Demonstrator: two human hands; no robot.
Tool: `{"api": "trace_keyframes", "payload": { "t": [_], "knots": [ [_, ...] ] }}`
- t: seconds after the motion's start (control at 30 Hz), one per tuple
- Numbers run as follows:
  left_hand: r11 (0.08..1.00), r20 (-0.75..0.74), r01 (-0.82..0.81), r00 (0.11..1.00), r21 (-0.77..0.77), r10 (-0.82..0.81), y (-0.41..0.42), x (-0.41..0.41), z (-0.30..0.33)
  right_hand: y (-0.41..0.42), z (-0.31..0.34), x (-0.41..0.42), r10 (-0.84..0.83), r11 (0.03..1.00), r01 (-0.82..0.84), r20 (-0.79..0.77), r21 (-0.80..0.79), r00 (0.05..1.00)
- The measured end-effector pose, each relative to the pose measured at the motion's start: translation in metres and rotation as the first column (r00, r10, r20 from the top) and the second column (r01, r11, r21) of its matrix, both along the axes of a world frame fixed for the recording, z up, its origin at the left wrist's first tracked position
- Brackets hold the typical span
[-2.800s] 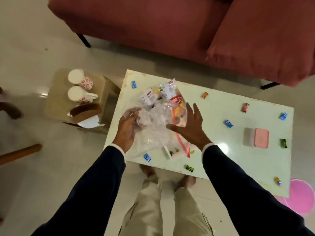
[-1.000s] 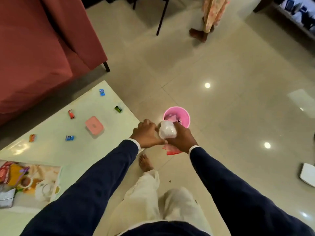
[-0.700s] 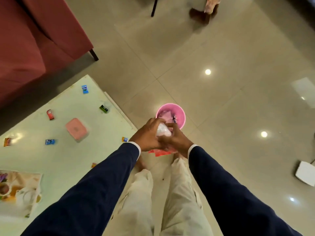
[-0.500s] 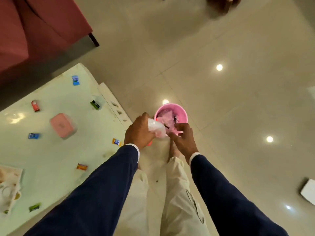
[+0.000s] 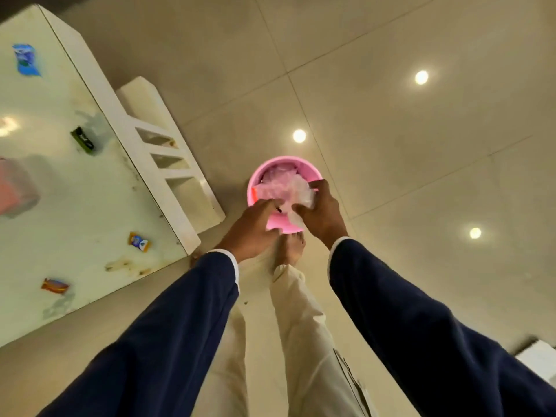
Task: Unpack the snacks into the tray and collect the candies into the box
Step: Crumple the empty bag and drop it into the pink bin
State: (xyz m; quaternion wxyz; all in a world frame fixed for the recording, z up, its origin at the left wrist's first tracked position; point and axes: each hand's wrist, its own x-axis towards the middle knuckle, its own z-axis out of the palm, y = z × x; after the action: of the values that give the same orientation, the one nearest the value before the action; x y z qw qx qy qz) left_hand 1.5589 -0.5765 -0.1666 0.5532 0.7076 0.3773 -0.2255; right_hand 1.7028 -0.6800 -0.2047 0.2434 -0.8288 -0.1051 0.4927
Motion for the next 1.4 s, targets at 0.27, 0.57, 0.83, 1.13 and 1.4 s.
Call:
{"api": "trace_keyframes", "payload": {
  "t": [0.27,0.57,0.83,1.13,1.4],
  "knots": [
    [0.893,-0.149,0.281,0.958,0.352,-0.243,0.027,-0.002,-0.060,0.023,-0.111,0.007,0.595,0.792,-0.606,0.320,-0.076,0.737],
    [0.722,-0.256,0.477,0.879,0.502,-0.403,0.013,-0.011,-0.104,0.020,-0.163,0.000,0.905,0.424,-0.821,0.162,-0.382,0.392],
    [0.689,-0.286,0.539,0.842,0.484,-0.458,0.018,-0.025,-0.067,0.025,-0.100,0.009,0.864,0.499,-0.814,0.097,-0.298,0.494],
    [0.718,-0.248,0.377,0.926,0.585,-0.284,0.033,-0.051,0.043,0.048,0.046,-0.011,0.864,0.459,-0.848,0.355,-0.264,0.357],
    [0.585,-0.320,0.300,0.945,0.754,-0.072,0.056,-0.162,0.204,0.124,0.243,-0.106,0.789,0.265,-0.950,0.604,-0.162,0.117]
  ]
}}
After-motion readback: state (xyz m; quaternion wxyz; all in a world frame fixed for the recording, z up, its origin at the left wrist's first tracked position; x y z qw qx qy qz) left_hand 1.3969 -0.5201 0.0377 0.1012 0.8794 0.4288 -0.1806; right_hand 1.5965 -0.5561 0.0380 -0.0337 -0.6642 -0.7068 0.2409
